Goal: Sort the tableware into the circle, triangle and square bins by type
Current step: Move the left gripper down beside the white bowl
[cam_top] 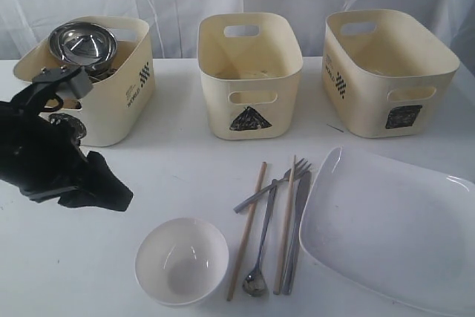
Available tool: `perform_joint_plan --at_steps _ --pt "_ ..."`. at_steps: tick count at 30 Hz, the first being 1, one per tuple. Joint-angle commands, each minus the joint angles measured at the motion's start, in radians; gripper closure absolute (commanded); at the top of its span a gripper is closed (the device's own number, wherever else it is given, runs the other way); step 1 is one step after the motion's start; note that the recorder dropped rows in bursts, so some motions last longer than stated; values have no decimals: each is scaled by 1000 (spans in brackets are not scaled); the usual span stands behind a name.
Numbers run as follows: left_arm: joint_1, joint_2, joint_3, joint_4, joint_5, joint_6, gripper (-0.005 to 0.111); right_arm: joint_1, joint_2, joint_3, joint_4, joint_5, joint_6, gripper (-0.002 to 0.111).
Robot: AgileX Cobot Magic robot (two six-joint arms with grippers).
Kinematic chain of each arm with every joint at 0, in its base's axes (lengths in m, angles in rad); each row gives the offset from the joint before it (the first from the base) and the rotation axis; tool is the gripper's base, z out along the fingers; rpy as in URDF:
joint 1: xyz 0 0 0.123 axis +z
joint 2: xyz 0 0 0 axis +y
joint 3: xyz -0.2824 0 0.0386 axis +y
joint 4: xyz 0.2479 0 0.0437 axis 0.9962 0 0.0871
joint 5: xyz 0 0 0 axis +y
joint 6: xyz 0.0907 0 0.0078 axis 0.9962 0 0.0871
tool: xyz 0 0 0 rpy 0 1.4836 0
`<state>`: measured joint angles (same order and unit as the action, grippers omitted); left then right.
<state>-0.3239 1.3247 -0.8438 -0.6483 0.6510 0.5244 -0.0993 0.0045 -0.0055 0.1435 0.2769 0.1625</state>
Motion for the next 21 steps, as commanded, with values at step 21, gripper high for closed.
perform_joint_plan --at_steps 21 --pt "-29 -9 81 -204 -33 236 68 3 -4 5 -3 -9 0 108"
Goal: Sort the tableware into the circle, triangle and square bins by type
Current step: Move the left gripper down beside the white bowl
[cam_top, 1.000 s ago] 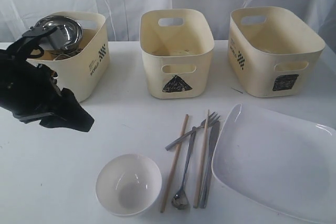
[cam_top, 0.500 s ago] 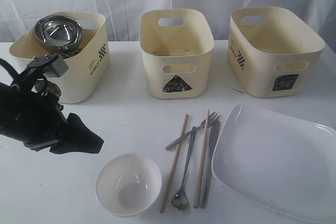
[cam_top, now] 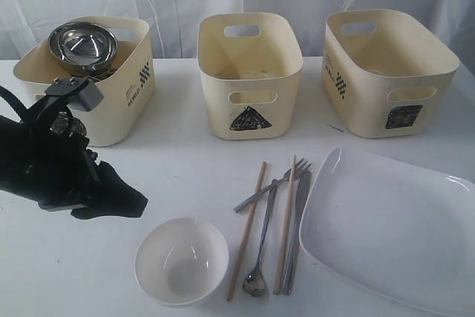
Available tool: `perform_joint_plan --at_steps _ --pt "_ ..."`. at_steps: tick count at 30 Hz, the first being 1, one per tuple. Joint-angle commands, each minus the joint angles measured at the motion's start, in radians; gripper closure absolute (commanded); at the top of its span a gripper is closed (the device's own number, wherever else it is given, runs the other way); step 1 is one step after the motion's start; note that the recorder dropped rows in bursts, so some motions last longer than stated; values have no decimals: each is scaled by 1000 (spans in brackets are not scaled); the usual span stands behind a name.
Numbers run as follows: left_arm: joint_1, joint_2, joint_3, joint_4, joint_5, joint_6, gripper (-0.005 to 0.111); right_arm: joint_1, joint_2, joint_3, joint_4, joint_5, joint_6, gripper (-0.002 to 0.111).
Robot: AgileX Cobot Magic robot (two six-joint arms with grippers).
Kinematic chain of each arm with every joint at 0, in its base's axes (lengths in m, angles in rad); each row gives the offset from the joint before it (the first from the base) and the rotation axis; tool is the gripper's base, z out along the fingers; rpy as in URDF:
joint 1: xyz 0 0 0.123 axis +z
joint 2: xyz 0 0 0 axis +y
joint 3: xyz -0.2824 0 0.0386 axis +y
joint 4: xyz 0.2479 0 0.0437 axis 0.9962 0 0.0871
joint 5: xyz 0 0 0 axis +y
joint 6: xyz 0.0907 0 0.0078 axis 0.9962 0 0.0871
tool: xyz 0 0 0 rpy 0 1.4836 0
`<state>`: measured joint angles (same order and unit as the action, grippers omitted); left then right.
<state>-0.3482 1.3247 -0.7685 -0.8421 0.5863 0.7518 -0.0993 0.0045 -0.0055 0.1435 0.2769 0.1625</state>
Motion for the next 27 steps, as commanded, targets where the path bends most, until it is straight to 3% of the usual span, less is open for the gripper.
perform_joint_plan --at_steps 1,5,15,21,27 --pt "-5 -9 6 -10 48 9 68 3 -4 5 -3 -9 0 108" --pt "-5 -9 6 2 124 7 68 10 -4 5 -3 -9 0 108" --pt "-5 -8 14 96 41 8 68 33 -4 5 0 -9 0 108" --pt "-5 -8 93 165 -16 12 68 33 -4 5 0 -9 0 108" --pt "-5 -8 138 141 -38 12 68 33 -4 5 0 -9 0 108"
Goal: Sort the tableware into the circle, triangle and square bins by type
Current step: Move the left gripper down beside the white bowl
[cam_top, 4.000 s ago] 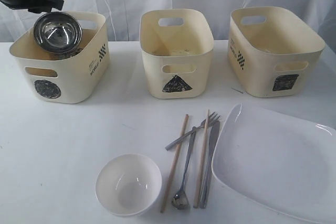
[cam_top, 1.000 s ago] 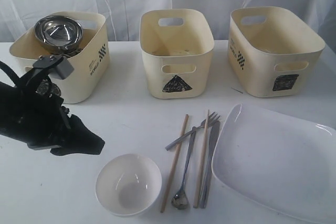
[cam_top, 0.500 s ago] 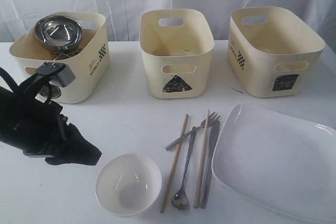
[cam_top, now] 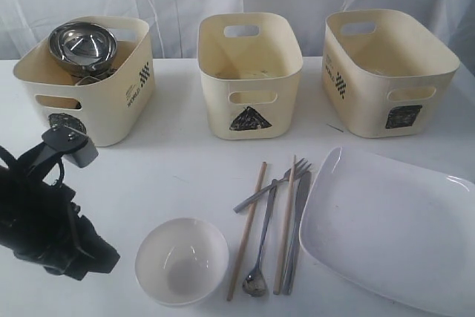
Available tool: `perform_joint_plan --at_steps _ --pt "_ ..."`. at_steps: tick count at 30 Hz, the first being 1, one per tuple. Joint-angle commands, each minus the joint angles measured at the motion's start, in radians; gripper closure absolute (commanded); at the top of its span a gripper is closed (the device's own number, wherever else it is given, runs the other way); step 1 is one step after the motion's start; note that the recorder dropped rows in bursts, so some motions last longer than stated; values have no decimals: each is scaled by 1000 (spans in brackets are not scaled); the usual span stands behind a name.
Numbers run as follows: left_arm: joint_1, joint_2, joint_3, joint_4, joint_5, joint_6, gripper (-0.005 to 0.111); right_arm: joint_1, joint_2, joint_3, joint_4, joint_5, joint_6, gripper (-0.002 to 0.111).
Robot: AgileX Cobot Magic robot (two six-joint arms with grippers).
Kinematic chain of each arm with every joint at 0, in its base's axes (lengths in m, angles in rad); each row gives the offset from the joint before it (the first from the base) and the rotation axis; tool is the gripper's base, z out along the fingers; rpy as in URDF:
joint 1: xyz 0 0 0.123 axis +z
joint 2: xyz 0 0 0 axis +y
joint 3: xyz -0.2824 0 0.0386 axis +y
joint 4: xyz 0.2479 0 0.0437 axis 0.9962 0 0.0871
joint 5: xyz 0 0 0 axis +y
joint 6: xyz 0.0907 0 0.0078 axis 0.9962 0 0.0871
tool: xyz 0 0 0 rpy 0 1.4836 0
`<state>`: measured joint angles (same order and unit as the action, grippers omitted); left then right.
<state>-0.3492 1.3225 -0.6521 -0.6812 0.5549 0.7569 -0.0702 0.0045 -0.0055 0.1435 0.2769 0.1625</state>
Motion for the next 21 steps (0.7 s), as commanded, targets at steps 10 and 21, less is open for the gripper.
perform_joint_plan --at_steps 10,21 --pt "-4 -6 22 -147 -57 18 68 4 -4 5 0 -9 0 108" --pt "-4 -6 22 -318 -58 140 50 4 -4 5 0 -9 0 108"
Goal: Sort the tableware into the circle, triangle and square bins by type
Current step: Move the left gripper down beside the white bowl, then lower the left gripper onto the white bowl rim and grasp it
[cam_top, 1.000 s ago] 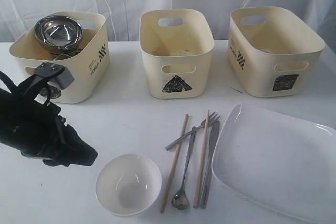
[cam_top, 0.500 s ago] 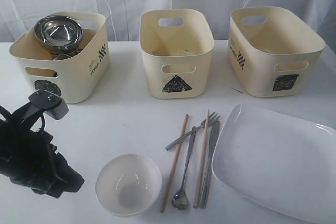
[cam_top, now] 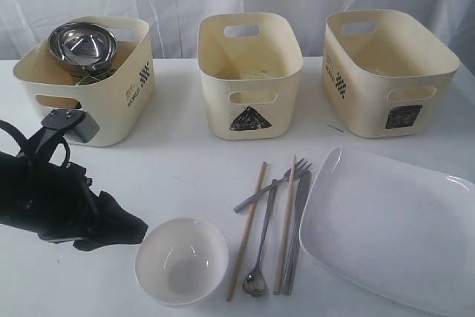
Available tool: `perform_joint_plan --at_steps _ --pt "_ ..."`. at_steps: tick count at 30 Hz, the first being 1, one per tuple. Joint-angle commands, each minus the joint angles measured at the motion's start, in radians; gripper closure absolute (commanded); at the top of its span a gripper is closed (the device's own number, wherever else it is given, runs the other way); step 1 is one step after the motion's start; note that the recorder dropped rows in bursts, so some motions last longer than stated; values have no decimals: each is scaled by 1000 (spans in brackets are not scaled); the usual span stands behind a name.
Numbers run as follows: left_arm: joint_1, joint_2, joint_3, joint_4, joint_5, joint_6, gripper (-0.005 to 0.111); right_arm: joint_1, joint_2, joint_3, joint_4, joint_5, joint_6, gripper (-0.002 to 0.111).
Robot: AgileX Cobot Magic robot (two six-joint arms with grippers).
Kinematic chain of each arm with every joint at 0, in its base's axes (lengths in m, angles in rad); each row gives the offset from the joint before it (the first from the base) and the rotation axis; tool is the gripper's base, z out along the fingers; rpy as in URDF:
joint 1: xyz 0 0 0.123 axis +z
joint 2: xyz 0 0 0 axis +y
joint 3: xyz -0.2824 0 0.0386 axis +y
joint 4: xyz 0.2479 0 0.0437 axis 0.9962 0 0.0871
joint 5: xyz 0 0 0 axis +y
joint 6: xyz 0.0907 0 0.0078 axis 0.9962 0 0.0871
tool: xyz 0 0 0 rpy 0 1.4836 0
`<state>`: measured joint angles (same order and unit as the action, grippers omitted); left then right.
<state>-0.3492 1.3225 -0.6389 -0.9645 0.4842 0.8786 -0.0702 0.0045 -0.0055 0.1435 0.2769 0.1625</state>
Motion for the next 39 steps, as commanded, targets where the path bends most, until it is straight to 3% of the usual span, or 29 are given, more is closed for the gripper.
perform_joint_plan --at_steps 1,11,39 --pt "-4 -6 8 -34 13 19 50 4 -4 5 0 -9 0 108" --pt "-4 0 -3 16 -16 6 50 4 -4 5 0 -9 0 108" --pt "-4 271 -188 145 35 -127 54 4 -4 5 0 -9 17 108"
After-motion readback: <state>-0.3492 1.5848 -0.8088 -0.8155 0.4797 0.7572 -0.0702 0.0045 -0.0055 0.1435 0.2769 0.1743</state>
